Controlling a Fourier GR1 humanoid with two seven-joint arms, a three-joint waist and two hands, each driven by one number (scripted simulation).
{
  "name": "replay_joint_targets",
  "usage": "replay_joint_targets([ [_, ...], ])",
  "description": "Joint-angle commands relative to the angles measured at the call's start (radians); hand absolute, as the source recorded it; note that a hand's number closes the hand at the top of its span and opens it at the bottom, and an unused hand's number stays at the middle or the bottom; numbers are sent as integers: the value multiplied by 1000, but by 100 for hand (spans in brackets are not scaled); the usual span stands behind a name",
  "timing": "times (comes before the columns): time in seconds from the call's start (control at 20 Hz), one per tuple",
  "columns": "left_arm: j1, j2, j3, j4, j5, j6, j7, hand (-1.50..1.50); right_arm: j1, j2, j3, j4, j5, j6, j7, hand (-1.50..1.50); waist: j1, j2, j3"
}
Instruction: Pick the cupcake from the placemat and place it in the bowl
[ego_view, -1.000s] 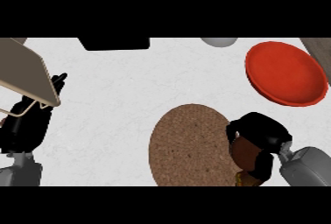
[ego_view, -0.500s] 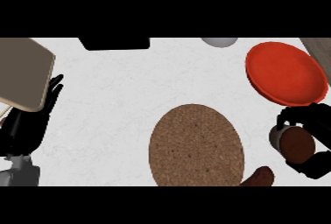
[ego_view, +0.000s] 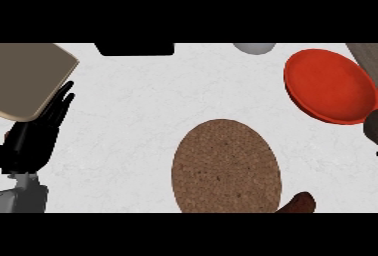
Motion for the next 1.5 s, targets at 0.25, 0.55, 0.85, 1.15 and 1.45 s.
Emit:
replay_joint_targets([
  [0.25, -4, -19, -23, -34, -18, 8, 15, 0, -270, 53, -65, 356, 14, -13, -22, 150, 34, 7, 1],
  [0.55, -30, -27, -25, 73, -31, -30, -56, 0, -478, 137, -27, 660, 69, -94, -92, 150, 48, 13, 1],
  [0.85, -66, -25, -32, 47, -38, -11, -25, 0, -708, 131, -43, 1035, 120, -131, -247, 150, 69, 19, 3],
  [1.15, -99, -54, -77, 22, -53, 7, 11, 0, -797, 177, 8, 1275, 238, -235, -286, 150, 96, 33, 5],
  [1.45, -128, -30, -39, 22, -9, -9, 35, 0, -844, 213, 3, 1456, 259, -192, -200, 150, 109, 39, 6],
])
